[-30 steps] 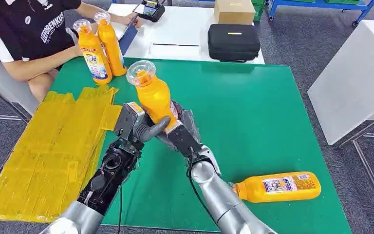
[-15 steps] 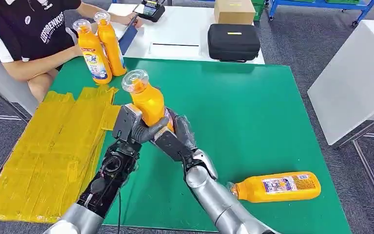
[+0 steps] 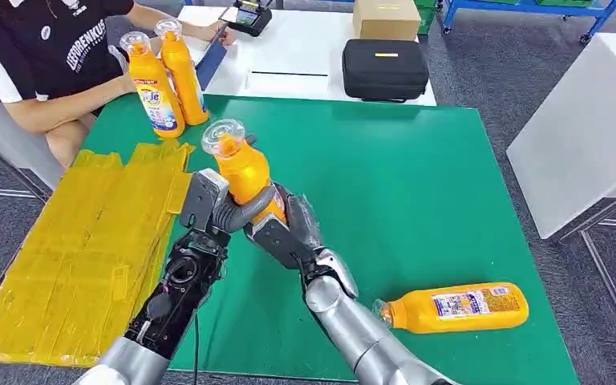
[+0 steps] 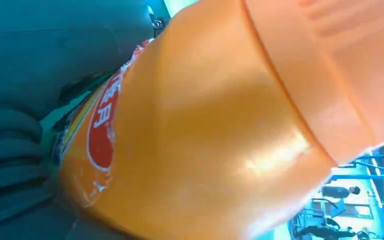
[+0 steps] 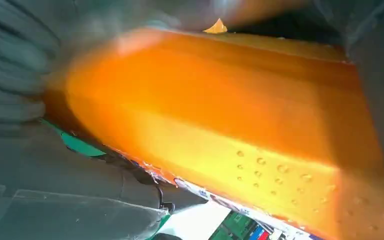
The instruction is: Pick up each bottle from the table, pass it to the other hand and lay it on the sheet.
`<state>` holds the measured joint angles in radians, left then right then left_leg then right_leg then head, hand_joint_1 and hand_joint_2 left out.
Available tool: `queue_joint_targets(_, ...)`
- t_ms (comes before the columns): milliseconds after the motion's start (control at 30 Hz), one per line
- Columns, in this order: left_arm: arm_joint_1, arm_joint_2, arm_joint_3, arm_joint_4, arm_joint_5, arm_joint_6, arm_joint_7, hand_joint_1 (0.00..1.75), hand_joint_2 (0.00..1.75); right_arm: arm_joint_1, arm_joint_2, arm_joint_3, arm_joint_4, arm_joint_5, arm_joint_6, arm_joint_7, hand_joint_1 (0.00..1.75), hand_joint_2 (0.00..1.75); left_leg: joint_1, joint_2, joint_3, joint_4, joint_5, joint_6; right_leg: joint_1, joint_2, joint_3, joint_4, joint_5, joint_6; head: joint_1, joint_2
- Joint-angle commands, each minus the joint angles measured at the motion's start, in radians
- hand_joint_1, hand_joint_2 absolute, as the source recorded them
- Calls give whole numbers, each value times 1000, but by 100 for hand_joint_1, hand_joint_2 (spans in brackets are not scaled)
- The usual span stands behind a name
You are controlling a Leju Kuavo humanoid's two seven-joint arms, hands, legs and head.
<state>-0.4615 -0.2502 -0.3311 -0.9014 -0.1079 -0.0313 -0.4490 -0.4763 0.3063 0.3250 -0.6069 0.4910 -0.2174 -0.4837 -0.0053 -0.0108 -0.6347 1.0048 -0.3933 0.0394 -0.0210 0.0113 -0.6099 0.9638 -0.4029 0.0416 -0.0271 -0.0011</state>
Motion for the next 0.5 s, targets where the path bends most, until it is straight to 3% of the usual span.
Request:
queue_joint_targets(33,-58,13,-68,7,-39,-4,-20,175,175,11,-16,40,45,-8,24,-14,175,175,1,-1,3,0,-2,-2,1,-2,4,-1,-2,-2,0,0)
queue_joint_targets(133,-58,8,-73,6,-41,-6,-20,175,175,12,-20,39,38,-10,25,-13,175,175,1,-2,4,0,-2,-2,2,-3,5,0,-3,-2,0,0)
queue_joint_targets(200,-58,8,-73,6,-41,-6,-20,175,175,12,-20,39,38,-10,25,-13,175,175,2,-1,13,2,-8,-6,3,-5,14,2,-9,-5,0,0)
queue_joint_targets(233,-58,8,-73,6,-41,-6,-20,175,175,12,-20,39,38,-10,25,-13,175,175,1,-1,4,0,-2,-2,1,-3,4,0,-2,-2,0,0)
queue_joint_targets(500,-61,5,-75,10,-50,-16,-17,175,175,23,-26,35,15,-18,22,-6,175,175,1,-2,5,1,-3,-3,2,-4,6,0,-3,-2,0,0)
